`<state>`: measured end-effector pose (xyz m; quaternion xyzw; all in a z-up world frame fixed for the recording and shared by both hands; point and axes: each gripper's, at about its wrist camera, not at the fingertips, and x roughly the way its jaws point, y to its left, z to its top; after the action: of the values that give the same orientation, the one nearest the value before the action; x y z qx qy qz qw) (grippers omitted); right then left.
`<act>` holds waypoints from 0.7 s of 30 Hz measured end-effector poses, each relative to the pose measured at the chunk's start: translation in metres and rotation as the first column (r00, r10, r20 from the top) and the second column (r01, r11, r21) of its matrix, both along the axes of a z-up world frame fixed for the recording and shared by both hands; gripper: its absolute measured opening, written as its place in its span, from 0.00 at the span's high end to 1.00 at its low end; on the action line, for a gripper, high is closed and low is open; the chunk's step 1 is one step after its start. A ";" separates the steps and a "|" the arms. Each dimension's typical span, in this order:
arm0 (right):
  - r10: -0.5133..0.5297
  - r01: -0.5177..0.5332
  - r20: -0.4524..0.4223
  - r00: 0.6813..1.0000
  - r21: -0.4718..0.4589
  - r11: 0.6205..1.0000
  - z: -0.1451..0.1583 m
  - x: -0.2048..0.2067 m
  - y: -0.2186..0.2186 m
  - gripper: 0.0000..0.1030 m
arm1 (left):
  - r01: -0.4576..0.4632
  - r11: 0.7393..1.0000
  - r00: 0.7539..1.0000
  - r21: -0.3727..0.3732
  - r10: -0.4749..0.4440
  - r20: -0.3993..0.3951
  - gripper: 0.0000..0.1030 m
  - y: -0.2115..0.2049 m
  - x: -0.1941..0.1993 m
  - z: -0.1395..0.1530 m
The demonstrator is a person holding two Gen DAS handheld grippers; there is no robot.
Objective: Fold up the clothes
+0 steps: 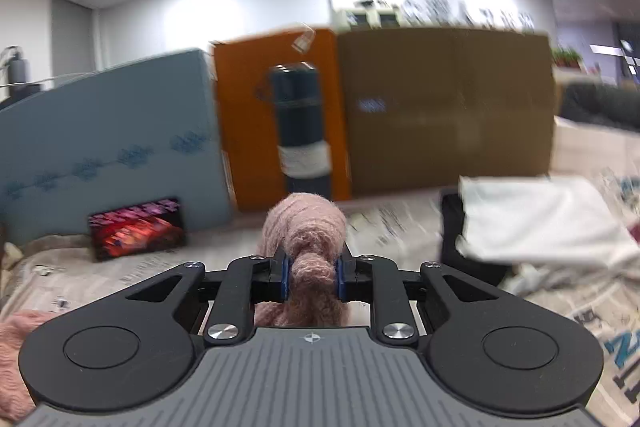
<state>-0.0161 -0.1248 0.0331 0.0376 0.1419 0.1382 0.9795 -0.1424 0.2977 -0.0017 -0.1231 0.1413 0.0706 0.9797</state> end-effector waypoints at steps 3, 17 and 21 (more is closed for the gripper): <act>0.030 -0.023 0.110 0.993 -0.058 0.998 0.011 -0.022 0.026 0.82 | -0.012 0.999 1.000 -0.033 0.013 0.027 0.05 0.005 -0.004 0.002; 0.507 -0.326 0.364 0.781 -0.453 0.829 -0.022 -0.140 0.179 0.81 | -0.028 0.974 0.984 -0.224 0.066 0.164 0.05 0.035 -0.033 0.009; 0.616 -0.521 0.217 0.758 -0.369 0.770 -0.021 -0.141 0.192 0.81 | -0.004 0.952 0.979 -0.307 0.066 0.192 0.05 0.047 -0.039 0.008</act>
<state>-0.1569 0.0669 0.0121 -0.1729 0.0015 0.4141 0.8937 -0.1812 0.3445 0.0065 -0.2818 0.0489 0.0525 0.9568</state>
